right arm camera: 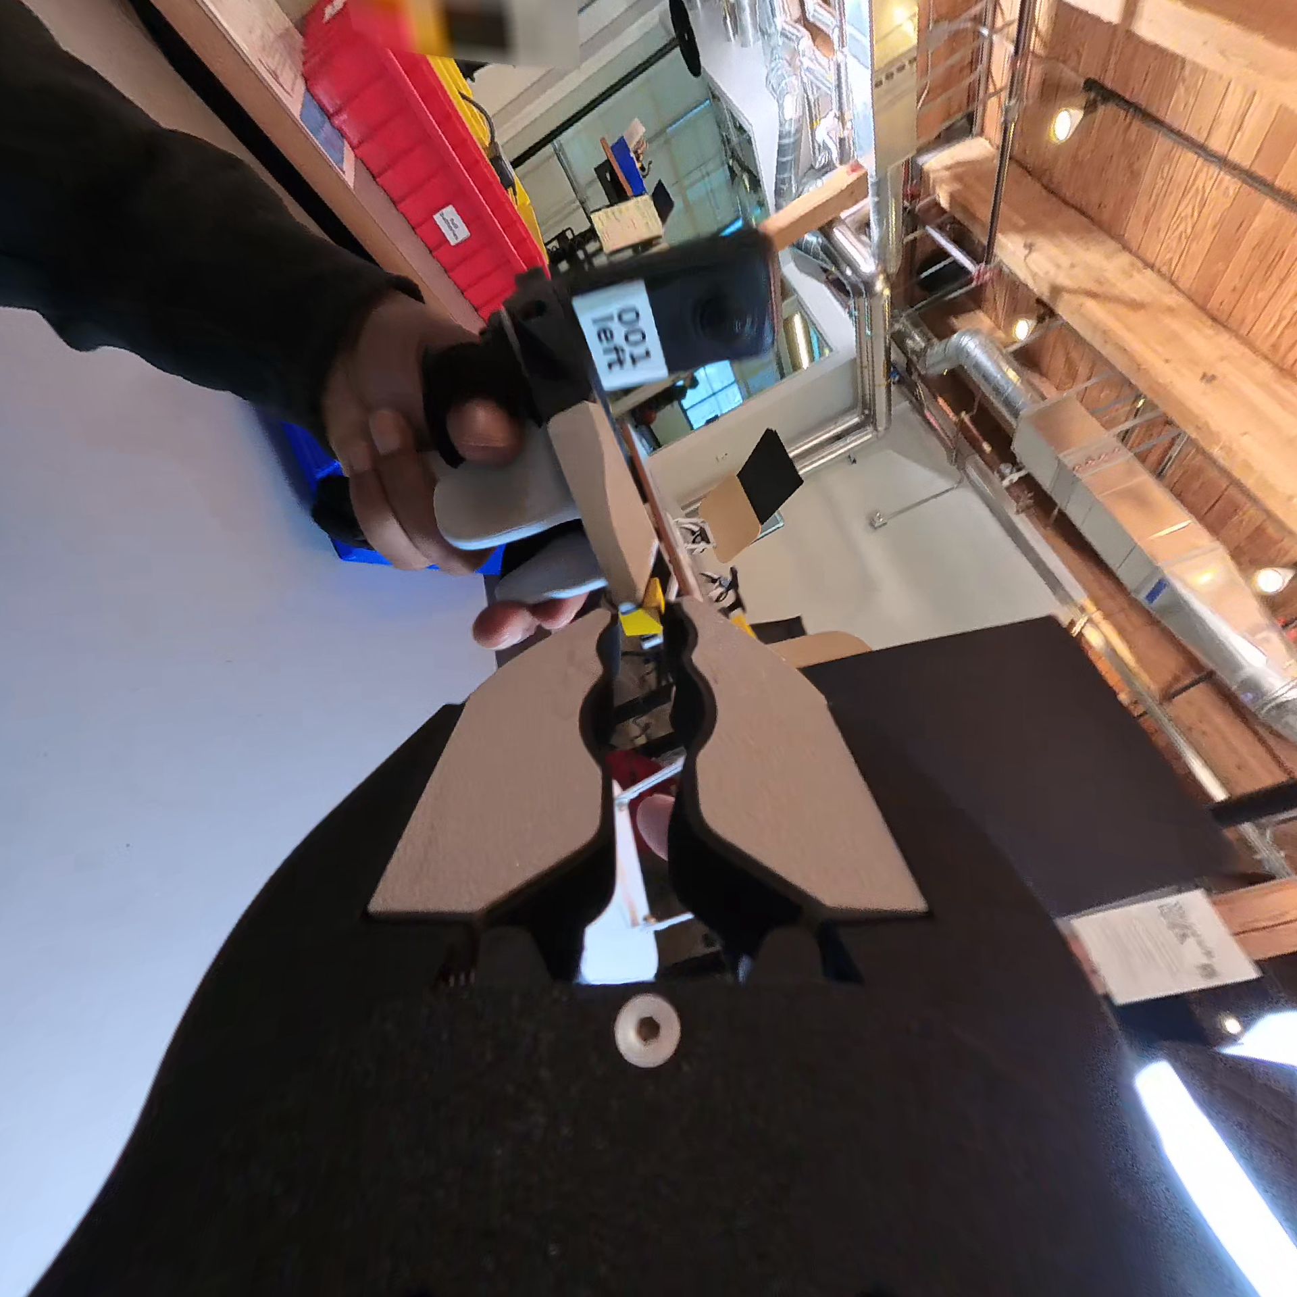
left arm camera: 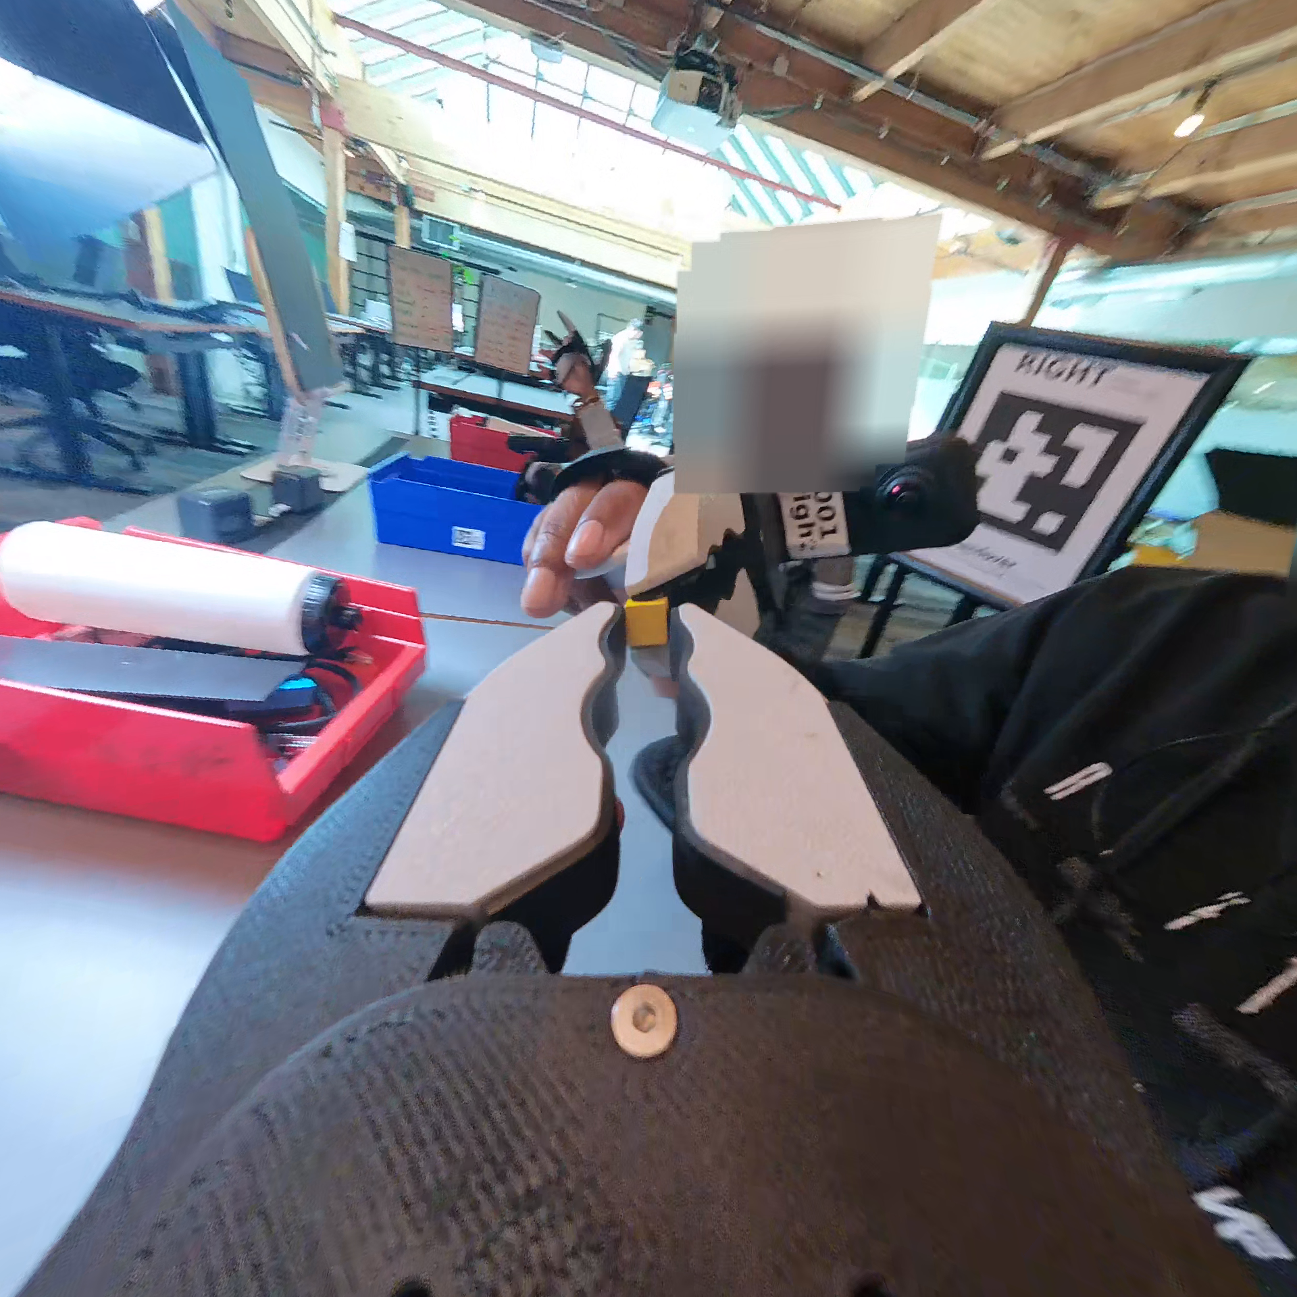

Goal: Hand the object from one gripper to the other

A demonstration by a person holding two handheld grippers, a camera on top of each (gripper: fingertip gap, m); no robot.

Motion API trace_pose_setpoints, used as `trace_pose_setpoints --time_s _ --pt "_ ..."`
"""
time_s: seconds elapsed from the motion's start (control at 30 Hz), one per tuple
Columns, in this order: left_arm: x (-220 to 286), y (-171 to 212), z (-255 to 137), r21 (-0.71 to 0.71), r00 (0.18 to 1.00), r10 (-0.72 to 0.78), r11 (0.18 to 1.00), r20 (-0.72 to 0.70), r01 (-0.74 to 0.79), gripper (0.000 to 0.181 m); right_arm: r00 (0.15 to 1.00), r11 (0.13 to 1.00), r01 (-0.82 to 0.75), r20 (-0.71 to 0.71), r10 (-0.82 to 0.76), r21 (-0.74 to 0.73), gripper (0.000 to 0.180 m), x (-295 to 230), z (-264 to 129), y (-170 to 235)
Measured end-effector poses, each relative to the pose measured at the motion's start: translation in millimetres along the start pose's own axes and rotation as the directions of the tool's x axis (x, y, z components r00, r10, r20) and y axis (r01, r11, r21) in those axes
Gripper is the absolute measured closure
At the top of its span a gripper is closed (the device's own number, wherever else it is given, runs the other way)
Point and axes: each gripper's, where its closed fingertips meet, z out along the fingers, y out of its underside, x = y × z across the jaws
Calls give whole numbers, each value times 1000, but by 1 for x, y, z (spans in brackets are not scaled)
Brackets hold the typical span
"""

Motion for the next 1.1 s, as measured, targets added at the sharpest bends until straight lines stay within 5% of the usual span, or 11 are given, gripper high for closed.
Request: trace_pose_setpoints --time_s 0.1,0.23,0.47,0.57,0.67,0.8,0.97,1.03,1.1 --pt "-13 -1 -6 -68 954 250 968 167 -242 170 985 985 -172 27 172 -1 165 5 -1 5" --pt "-28 -11 -17 -174 758 548 835 354 -523 170 872 867 -490 61 486 87 165 26 -11 4" --pt "-44 -14 -21 -477 166 884 385 437 -790 170 571 581 -814 158 805 -18 162 20 3 14" --pt "-45 -10 -19 -581 -42 926 200 376 -789 170 561 571 -819 139 816 -50 160 13 10 16" --pt "-42 -7 -15 -617 -158 931 85 328 -783 170 580 588 -803 94 809 -97 159 7 16 23" --pt "-36 -4 -10 -620 -222 931 6 289 -785 170 563 571 -815 101 820 -94 163 5 19 24" --pt "-35 -5 -10 -604 -208 932 15 298 -797 170 584 594 -800 122 803 -85 168 4 18 21" --pt "-37 -4 -11 -565 -95 935 123 341 -816 169 640 646 -760 93 763 -73 168 6 18 23" --pt "-40 -5 -13 -463 146 898 346 414 -816 169 740 739 -670 21 672 -69 168 14 14 27"
